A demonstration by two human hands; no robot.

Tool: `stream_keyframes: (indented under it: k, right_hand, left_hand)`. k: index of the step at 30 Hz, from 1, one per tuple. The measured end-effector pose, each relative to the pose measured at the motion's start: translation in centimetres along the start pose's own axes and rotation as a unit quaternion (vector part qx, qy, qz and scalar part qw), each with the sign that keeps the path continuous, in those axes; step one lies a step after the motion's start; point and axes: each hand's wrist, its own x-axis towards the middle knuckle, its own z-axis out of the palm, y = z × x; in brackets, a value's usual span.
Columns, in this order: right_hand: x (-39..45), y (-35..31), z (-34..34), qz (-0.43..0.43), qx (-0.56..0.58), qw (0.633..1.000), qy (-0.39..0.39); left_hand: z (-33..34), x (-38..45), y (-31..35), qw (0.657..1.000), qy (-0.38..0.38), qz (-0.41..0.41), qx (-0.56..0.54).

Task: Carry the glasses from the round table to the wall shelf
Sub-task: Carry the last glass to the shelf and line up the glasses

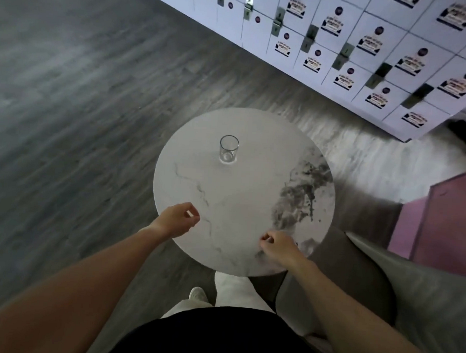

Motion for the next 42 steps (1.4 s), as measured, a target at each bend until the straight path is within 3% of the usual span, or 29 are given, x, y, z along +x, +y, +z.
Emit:
stream_keyframes:
  k: [7, 15, 22, 30, 37, 42]
  right_hand:
    - [6.4, -6.1, -5.7, -0.099, -0.057, 0.991, 0.069]
    - [14.3, -13.0, -9.1, -0.221, -0.139, 0.962, 0.076]
    - [18.1, -14.1, -9.3, -0.284, -0.180, 0.939, 0.075]
    - [18.5, -16.4, -9.1, -0.352, -0.158, 0.918, 0.089]
    - [14.9, -24.4, -7.2, -0.426, -0.160, 0.888, 0.067]
    - [8.8, -31.6, -2.8, -0.496, -0.173, 0.850, 0.042]
  left_hand:
    - [-1.9, 5.0, 2.7, 0.996, -0.004, -0.045, -0.076]
    - [-2.2, 13.0, 6.8, 0.990, 0.028, -0.068, -0.118]
    - [-1.1, 17.9, 8.7, 0.983, 0.045, -0.075, -0.160]
    - [-1.4, 17.5, 8.2, 0.980, 0.068, -0.071, -0.171]
    - [-7.3, 12.8, 6.2, 0.952, 0.226, -0.074, -0.192]
    - [-12.7, 5.0, 2.2, 0.917, 0.334, -0.058, -0.210]
